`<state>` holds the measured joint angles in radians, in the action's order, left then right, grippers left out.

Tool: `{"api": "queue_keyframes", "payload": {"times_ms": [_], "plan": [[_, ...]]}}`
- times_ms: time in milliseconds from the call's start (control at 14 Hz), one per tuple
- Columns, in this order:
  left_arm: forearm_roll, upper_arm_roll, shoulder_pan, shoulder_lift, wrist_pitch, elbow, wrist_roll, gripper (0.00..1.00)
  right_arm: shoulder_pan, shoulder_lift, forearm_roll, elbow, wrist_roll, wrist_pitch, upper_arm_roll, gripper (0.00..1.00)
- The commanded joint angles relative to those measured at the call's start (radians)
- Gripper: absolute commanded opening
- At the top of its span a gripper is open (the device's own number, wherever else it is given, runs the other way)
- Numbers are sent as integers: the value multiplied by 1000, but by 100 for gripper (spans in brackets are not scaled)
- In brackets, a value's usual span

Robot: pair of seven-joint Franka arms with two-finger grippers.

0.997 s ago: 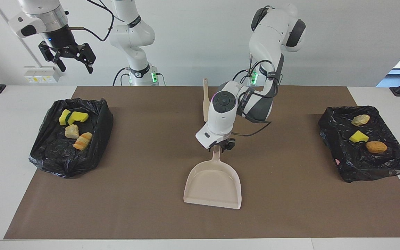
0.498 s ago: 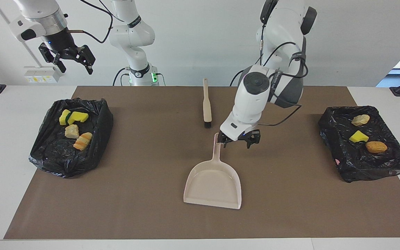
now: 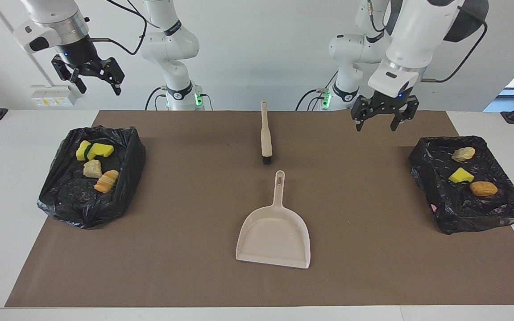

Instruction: Sweep and dump trash in bin

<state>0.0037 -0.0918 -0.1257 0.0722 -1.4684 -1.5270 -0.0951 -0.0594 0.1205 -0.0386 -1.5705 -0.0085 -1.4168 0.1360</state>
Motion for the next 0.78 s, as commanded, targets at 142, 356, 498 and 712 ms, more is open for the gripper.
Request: {"api": "queue_keyframes", "payload": {"times_ms": [142,356,498,712], "plan": [[-22,112,-5,-18,144,108,132,100,3,10,-10,1,-24,9,-7,100],[-21,162,-6,-55,168,160,158,100,3,10,-10,0,-21,7,-7,100],[-21,172,-5,-74,172,192,167,100,3,10,-9,0,-18,7,-6,100],[-21,172,-2,-95,161,208,167,100,3,10,-9,0,-16,7,-7,100]]}}
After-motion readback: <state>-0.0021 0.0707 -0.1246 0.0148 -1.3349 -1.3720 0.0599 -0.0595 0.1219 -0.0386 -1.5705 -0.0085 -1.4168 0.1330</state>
